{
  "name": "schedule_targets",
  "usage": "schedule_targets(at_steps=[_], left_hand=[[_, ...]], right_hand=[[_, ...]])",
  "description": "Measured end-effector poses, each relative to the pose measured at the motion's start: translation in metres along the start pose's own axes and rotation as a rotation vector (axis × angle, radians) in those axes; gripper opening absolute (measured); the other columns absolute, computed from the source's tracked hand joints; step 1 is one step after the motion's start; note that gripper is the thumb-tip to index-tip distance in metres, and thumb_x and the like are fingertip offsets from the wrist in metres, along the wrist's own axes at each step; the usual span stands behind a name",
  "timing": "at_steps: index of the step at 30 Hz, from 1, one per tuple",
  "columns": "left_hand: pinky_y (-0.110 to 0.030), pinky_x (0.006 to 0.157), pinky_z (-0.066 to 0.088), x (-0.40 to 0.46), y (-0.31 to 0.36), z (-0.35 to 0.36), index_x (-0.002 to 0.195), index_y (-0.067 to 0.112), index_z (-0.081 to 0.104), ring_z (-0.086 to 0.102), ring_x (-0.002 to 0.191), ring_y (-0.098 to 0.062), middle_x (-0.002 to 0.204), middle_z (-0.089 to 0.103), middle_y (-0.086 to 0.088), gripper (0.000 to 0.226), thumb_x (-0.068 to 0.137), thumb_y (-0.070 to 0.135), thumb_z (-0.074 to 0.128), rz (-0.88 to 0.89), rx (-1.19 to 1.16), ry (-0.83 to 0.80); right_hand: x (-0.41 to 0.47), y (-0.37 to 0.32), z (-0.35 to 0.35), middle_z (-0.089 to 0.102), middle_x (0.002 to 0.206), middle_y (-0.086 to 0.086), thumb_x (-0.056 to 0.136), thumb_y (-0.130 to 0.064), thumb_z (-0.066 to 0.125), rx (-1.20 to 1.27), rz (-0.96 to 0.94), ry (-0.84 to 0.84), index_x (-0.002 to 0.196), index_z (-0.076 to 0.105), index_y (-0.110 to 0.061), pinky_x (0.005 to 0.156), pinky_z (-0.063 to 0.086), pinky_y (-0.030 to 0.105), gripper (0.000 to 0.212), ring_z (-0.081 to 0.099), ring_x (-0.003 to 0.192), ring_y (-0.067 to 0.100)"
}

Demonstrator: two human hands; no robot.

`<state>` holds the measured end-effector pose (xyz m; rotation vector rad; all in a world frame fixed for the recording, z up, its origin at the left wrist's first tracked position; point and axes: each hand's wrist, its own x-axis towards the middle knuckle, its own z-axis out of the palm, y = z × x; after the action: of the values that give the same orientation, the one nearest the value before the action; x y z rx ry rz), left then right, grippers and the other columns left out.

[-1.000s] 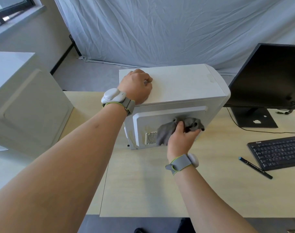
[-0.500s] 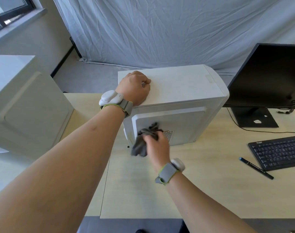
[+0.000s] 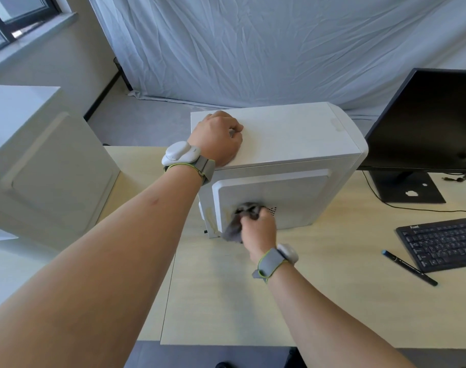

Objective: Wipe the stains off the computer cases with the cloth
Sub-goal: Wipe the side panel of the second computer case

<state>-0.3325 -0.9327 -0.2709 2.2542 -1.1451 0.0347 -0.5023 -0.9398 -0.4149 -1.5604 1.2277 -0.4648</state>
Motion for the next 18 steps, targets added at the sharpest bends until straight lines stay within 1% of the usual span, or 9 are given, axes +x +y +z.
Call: schedule_targets(at_steps=[2,4,5,7,9,11,14,16,18], left_hand=[[-0.026,0.097,0.038,0.000,0.000,-0.001,0.111,0.026,0.075,0.051,0.122,-0.019,0.127,0.062,0.006,0.026,0.093,0.028,0.056,-0.001,0.003,-0.004],[-0.024,0.096,0.037,-0.001,0.000,-0.001,0.112,0.026,0.075,0.051,0.123,-0.018,0.128,0.062,0.007,0.026,0.093,0.028,0.056,-0.002,0.004,-0.007],[-0.025,0.096,0.037,-0.001,0.001,-0.002,0.112,0.026,0.075,0.051,0.123,-0.018,0.128,0.062,0.007,0.026,0.093,0.028,0.056,-0.002,0.000,-0.009],[-0.025,0.098,0.038,-0.001,0.000,-0.001,0.113,0.026,0.075,0.051,0.123,-0.018,0.129,0.062,0.007,0.027,0.093,0.028,0.056,-0.006,-0.002,-0.007],[-0.026,0.099,0.039,0.000,0.000,-0.001,0.112,0.026,0.075,0.051,0.123,-0.018,0.129,0.062,0.007,0.027,0.093,0.028,0.056,-0.008,0.002,-0.005],[-0.029,0.101,0.041,0.000,0.001,-0.001,0.112,0.026,0.075,0.051,0.123,-0.019,0.128,0.062,0.006,0.027,0.092,0.028,0.056,-0.006,0.008,-0.004],[-0.031,0.102,0.041,0.000,0.003,-0.001,0.112,0.025,0.075,0.052,0.122,-0.020,0.128,0.062,0.004,0.027,0.092,0.027,0.056,-0.008,0.010,-0.003],[-0.028,0.102,0.039,0.000,0.003,-0.001,0.112,0.024,0.075,0.052,0.123,-0.020,0.128,0.062,0.004,0.027,0.092,0.026,0.057,-0.011,0.002,-0.008],[-0.024,0.100,0.037,-0.002,0.003,-0.002,0.112,0.024,0.075,0.051,0.123,-0.020,0.128,0.062,0.004,0.027,0.093,0.026,0.057,-0.012,-0.005,-0.014]], right_hand=[[-0.006,0.004,0.004,0.069,0.090,0.003,0.083,-0.022,0.065,-0.050,-0.061,-0.184,0.091,0.062,-0.016,0.076,0.049,0.032,0.010,0.064,0.087,0.028],[-0.006,0.002,0.000,0.070,0.087,-0.002,0.078,-0.022,0.064,0.062,-0.018,-0.186,0.090,0.065,-0.017,0.075,0.050,0.032,0.013,0.065,0.087,0.025],[-0.003,0.002,-0.004,0.072,0.086,-0.001,0.073,-0.025,0.062,0.166,0.026,-0.134,0.089,0.066,-0.017,0.077,0.054,0.038,0.019,0.067,0.087,0.026],[0.005,0.006,-0.017,0.074,0.088,0.000,0.068,-0.030,0.059,0.339,0.103,0.055,0.092,0.067,-0.018,0.082,0.058,0.048,0.029,0.069,0.086,0.028],[0.014,0.006,-0.035,0.073,0.097,0.002,0.074,-0.024,0.059,0.386,0.128,0.239,0.104,0.064,-0.020,0.087,0.056,0.048,0.031,0.068,0.090,0.030],[0.017,0.001,-0.044,0.069,0.105,0.003,0.084,-0.015,0.057,0.374,0.114,0.340,0.117,0.058,-0.016,0.090,0.053,0.042,0.033,0.064,0.096,0.030],[0.011,-0.005,-0.020,0.070,0.106,0.008,0.087,-0.011,0.056,0.360,0.083,0.300,0.111,0.059,-0.013,0.090,0.053,0.044,0.024,0.066,0.097,0.032],[-0.003,-0.009,0.007,0.071,0.106,0.012,0.087,-0.013,0.061,0.308,0.084,0.199,0.105,0.060,-0.009,0.090,0.053,0.044,0.018,0.067,0.098,0.033],[-0.017,-0.010,0.029,0.072,0.100,0.010,0.087,-0.018,0.066,0.220,0.044,0.060,0.099,0.062,-0.010,0.085,0.053,0.041,0.015,0.067,0.094,0.031]])
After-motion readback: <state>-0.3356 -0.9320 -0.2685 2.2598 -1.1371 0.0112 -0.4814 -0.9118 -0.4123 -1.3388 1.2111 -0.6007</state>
